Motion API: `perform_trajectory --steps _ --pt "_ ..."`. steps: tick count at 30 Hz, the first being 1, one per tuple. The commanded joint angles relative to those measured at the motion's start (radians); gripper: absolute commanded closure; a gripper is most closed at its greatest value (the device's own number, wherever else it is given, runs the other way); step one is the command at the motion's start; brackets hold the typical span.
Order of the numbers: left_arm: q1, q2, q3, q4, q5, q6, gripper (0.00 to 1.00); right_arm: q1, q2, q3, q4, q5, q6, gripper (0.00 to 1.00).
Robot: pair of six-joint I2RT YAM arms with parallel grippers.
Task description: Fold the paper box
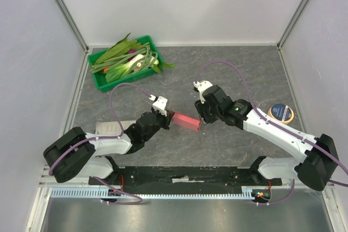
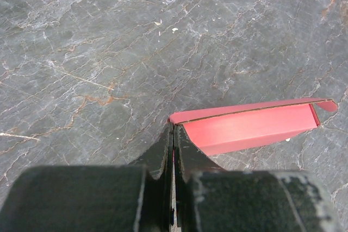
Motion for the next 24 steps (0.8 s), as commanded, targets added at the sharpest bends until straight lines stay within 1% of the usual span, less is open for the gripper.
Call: perform_trajectory --steps 1,2,4,5,8,14,18,21,24 --pt "-0.016 0.018 -0.018 -0.105 -0.024 -0.027 0.98 0.005 -0.036 -0.015 -0.036 0.001 0.059 0.53" --pt "-0.017 0.016 -0.015 -0.108 -0.024 -0.027 0.98 0.006 -0.033 -0.013 -0.035 -0.008 0.062 0.62" --pt "-0.023 0.018 -0.009 -0.121 -0.028 -0.024 0.98 0.008 -0.011 -0.013 -0.041 -0.025 0.064 0.66" --pt "-0.026 0.018 -0.006 -0.122 -0.034 -0.022 0.98 0.008 -0.008 -0.013 -0.042 -0.029 0.064 0.67" --pt "-0.029 0.023 -0.004 -0.122 -0.039 -0.021 0.98 0.020 0.001 -0.031 -0.033 -0.031 0.065 0.64" --pt "-0.037 0.032 0.003 -0.124 -0.045 -0.016 0.98 0.058 0.016 -0.038 -0.009 -0.016 0.073 0.64" --pt "-0.042 0.030 0.003 -0.124 -0.047 -0.016 0.98 0.089 0.041 -0.028 -0.003 0.033 0.076 0.63" --pt "-0.045 0.030 0.005 -0.127 -0.050 -0.013 0.98 0.106 0.062 -0.019 0.002 0.053 0.080 0.65" --pt "-0.046 0.027 0.003 -0.127 -0.054 -0.012 0.98 0.121 0.082 -0.018 0.001 0.109 0.080 0.66"
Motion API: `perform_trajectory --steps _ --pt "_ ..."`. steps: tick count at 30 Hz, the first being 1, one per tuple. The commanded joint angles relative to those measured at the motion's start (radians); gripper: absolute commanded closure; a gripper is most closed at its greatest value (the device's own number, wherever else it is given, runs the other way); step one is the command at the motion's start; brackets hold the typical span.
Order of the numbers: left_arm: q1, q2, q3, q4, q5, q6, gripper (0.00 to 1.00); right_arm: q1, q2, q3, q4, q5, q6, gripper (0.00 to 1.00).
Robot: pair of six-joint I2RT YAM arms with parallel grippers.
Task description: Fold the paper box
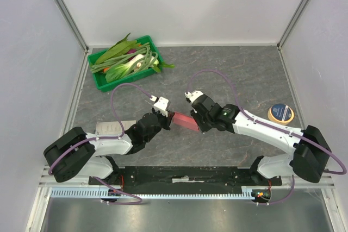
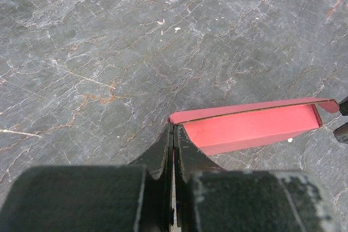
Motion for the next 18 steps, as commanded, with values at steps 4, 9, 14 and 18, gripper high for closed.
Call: perform_trajectory --steps 4,9,14,18 --pt "-0.018 0.024 -0.008 -0.113 -0.005 -0.008 0.98 0.032 0.036 0.029 0.021 0.126 0.022 0.70" --pt "-0.019 0.026 -0.009 -0.113 -0.007 -0.006 0.98 0.040 0.034 0.043 0.015 0.170 0.030 0.83" --pt "-0.021 0.026 -0.008 -0.113 -0.007 -0.004 0.98 0.041 0.023 0.055 0.010 0.179 0.034 0.92" --pt "-0.028 0.026 -0.004 -0.119 -0.016 -0.003 0.98 0.041 0.036 0.072 0.005 0.143 0.063 1.00"
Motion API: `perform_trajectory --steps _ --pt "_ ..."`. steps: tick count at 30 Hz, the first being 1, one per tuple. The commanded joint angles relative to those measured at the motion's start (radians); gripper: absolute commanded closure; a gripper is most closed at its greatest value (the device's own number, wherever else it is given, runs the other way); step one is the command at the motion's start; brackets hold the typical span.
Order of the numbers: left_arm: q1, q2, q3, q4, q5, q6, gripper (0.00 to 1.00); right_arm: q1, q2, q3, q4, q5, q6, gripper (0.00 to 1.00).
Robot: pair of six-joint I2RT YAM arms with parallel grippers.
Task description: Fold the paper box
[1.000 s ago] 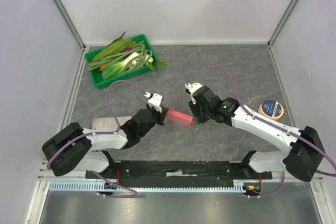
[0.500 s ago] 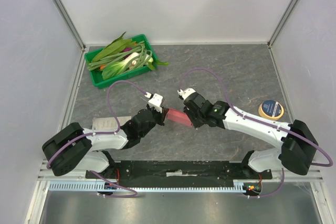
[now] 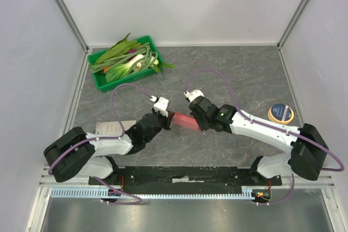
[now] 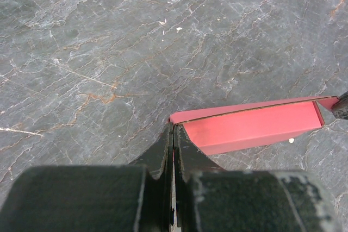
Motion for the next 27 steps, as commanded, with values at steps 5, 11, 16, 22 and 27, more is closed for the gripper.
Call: perform_trajectory --steps 5,11,16,22,27 --pt "-0.031 0.035 0.005 -0.125 -0.017 -0.001 0.98 0.006 0.015 0.094 -0.020 -0.053 0.109 1.00" --pt "-0.048 0.043 0.014 -0.131 -0.035 0.002 0.98 0.003 0.025 0.111 -0.034 -0.078 0.201 1.00" --pt "-0.062 0.038 0.014 -0.131 -0.041 -0.001 0.98 -0.008 0.019 0.095 -0.009 -0.076 0.285 1.00" --pt "-0.080 0.033 0.009 -0.131 -0.054 -0.007 0.98 -0.037 -0.018 0.048 0.052 -0.089 0.426 1.00" --pt "-0.095 0.035 0.009 -0.132 -0.063 -0.008 0.98 -0.070 -0.057 0.014 0.109 -0.124 0.505 1.00"
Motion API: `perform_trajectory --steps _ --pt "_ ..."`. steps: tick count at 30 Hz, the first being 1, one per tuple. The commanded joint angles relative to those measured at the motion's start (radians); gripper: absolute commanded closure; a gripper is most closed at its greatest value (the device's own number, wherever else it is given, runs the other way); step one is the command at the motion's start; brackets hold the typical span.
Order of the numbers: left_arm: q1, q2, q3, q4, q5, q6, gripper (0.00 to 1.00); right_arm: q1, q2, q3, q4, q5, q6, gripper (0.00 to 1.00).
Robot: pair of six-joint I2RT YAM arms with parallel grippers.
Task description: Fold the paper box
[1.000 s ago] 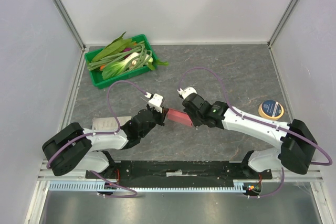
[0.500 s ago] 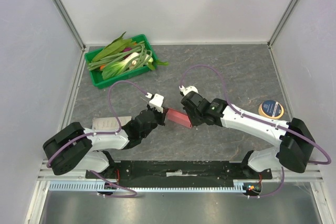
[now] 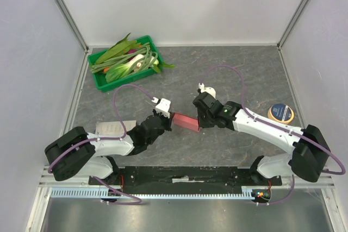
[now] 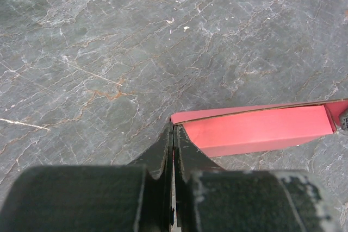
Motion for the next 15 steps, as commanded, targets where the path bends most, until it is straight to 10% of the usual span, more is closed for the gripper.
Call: perform_trajectory --steps 1,15 --pt "-0.042 0.028 -0.007 -0.106 0.036 -0.008 0.98 -0.021 -0.054 -0.018 0.160 -0.048 0.146 1.00" --pt "-0.064 0.030 -0.004 -0.106 0.020 -0.002 0.98 -0.089 -0.103 -0.100 0.258 -0.123 0.353 1.00"
